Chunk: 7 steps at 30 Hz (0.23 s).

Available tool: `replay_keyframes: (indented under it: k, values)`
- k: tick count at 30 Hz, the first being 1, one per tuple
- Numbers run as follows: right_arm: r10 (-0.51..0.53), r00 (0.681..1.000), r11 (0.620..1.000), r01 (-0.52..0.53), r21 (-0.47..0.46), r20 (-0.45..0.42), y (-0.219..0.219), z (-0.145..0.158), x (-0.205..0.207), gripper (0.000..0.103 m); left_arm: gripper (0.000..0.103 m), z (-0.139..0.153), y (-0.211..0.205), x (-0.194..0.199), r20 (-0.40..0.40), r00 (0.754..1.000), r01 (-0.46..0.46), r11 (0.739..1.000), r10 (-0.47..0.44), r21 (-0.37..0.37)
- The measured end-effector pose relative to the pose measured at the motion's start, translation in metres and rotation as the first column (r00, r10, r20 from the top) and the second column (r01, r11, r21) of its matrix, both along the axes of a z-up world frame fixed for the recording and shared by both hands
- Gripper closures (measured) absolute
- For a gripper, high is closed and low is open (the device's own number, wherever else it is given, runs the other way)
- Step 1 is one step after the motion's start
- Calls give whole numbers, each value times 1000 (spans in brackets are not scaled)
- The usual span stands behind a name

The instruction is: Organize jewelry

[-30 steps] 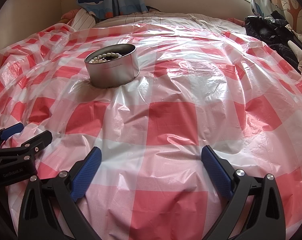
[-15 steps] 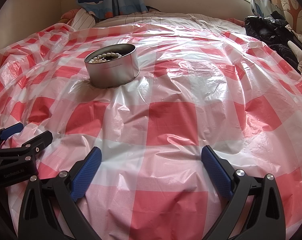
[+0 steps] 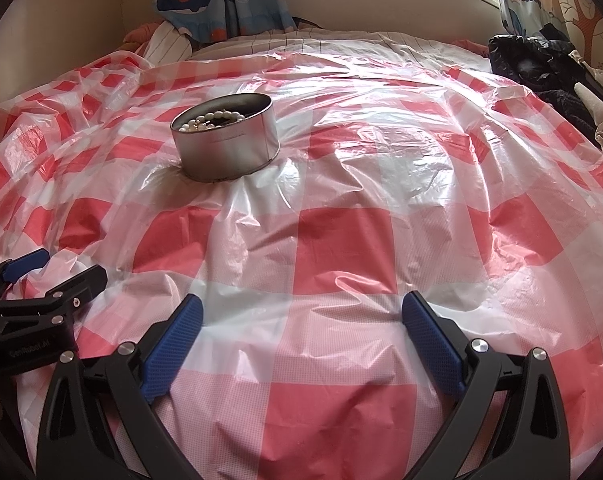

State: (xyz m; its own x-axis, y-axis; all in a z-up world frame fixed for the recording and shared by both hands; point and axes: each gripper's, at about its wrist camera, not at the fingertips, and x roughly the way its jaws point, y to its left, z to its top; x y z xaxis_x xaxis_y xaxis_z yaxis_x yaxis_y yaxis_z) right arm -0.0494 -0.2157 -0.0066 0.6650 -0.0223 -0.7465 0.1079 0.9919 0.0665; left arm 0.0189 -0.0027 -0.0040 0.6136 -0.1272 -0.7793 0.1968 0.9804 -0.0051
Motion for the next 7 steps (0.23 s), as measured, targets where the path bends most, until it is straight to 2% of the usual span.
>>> replay_keyframes:
  k: [7]
  values:
    - [1, 1000, 1000, -1, -1, 2, 1, 0, 0, 7, 7, 1, -2, -3, 4, 1000, -3, 1000, 3, 13]
